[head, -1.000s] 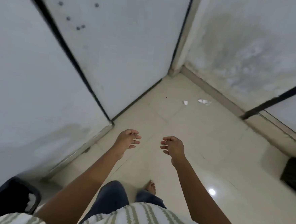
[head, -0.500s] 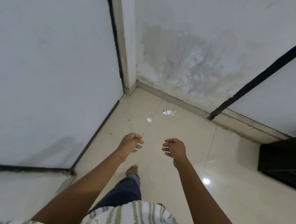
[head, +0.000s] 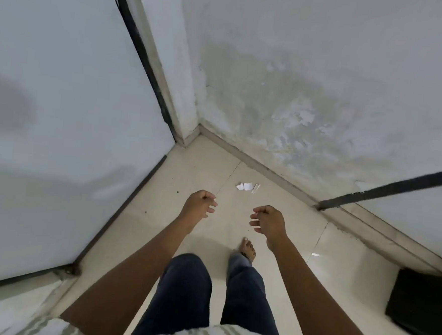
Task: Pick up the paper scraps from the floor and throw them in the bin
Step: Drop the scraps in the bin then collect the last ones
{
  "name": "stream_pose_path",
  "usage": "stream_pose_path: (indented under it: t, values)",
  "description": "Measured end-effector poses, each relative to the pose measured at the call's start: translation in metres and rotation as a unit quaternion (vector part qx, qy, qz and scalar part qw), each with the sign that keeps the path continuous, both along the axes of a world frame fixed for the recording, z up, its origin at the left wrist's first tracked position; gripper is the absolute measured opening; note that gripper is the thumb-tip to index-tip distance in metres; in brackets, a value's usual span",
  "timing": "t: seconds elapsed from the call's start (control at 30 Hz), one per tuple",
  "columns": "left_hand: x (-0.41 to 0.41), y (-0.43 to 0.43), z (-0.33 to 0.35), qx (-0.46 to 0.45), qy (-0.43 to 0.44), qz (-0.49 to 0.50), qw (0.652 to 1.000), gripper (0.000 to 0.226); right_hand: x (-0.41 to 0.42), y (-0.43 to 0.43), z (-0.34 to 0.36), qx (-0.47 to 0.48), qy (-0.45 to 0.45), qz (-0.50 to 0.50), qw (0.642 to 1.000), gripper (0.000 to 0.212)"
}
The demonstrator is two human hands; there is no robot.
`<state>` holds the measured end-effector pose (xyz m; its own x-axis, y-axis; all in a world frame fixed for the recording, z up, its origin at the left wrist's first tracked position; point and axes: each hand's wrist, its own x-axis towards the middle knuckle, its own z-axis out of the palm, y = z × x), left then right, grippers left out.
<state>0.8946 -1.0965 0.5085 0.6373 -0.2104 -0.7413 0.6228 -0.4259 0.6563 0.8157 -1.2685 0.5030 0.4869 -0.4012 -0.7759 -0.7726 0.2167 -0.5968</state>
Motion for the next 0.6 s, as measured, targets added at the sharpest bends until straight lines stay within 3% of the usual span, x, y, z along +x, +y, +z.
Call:
stream_pose_path:
  t: [0.17,0.37,0.43,0.6]
  values:
    - [0.041,-0.041,-0.073,0.055,-0.016,-0.012,0.998,0.019,0.059,-0.052,-0.075,-0.006,0.034,0.064,0.997,0.02]
    - [0.095,-0.063,-0.251,0.173,-0.083,-0.106,0.976,0.022,0.121,-0.083,-0.268,-0.086,0.051,0.173,0.98,0.03]
    - [0.105,-0.064,-0.327,0.206,-0.097,-0.164,0.96,0.025,0.135,-0.092,-0.341,-0.138,0.067,0.233,0.96,0.027]
    - [0.123,-0.063,-0.484,0.261,-0.084,-0.297,0.915,0.065,0.165,-0.115,-0.487,-0.267,0.079,0.372,0.885,0.046]
